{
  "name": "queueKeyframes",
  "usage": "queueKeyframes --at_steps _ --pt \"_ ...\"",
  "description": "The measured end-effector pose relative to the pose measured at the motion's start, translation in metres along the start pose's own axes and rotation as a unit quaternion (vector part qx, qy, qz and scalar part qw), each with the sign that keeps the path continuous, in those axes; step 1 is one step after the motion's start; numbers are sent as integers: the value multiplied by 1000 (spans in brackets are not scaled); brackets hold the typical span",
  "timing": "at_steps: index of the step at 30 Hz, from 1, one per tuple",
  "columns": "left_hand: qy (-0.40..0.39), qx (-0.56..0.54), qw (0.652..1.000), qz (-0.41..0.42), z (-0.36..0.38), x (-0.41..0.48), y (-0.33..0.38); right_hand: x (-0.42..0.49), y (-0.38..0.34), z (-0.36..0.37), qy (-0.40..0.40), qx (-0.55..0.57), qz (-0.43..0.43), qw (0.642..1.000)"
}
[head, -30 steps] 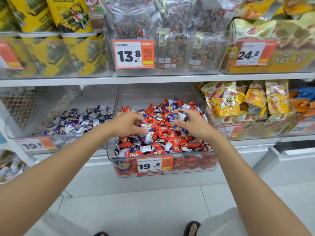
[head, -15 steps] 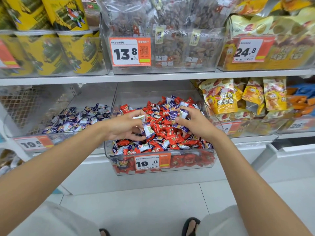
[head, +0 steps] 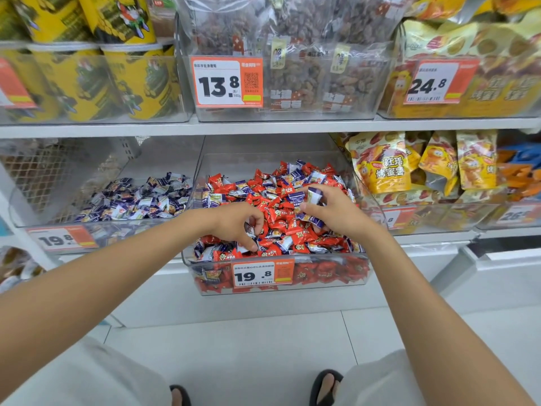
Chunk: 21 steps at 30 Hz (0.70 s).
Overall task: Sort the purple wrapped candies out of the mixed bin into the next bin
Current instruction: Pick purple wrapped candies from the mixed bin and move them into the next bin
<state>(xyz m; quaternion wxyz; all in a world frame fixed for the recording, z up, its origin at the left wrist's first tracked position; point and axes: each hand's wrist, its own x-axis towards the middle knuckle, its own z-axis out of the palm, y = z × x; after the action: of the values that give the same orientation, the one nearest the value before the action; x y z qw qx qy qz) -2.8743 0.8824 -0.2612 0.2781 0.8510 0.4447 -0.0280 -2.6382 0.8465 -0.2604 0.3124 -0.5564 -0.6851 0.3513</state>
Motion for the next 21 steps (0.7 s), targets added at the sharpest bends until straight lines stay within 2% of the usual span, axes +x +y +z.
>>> queueKeyframes --at_steps 7,9,14,17,21 --pt "131 -172 975 55 -10 -14 1 -7 -1 -10 18 -8 -10 1000" --pt "136 -188 972 43 -10 -16 5 -9 -2 -12 4 7 -9 1000" --pt "88 -311 946 11 -5 -13 14 -13 -1 -16 -22 1 21 1000" --pt "82 -249 965 27 2 -3 19 -15 -6 -17 -25 7 35 999" --pt "78 -85 992 59 14 10 29 -18 -2 -24 -39 18 27 999"
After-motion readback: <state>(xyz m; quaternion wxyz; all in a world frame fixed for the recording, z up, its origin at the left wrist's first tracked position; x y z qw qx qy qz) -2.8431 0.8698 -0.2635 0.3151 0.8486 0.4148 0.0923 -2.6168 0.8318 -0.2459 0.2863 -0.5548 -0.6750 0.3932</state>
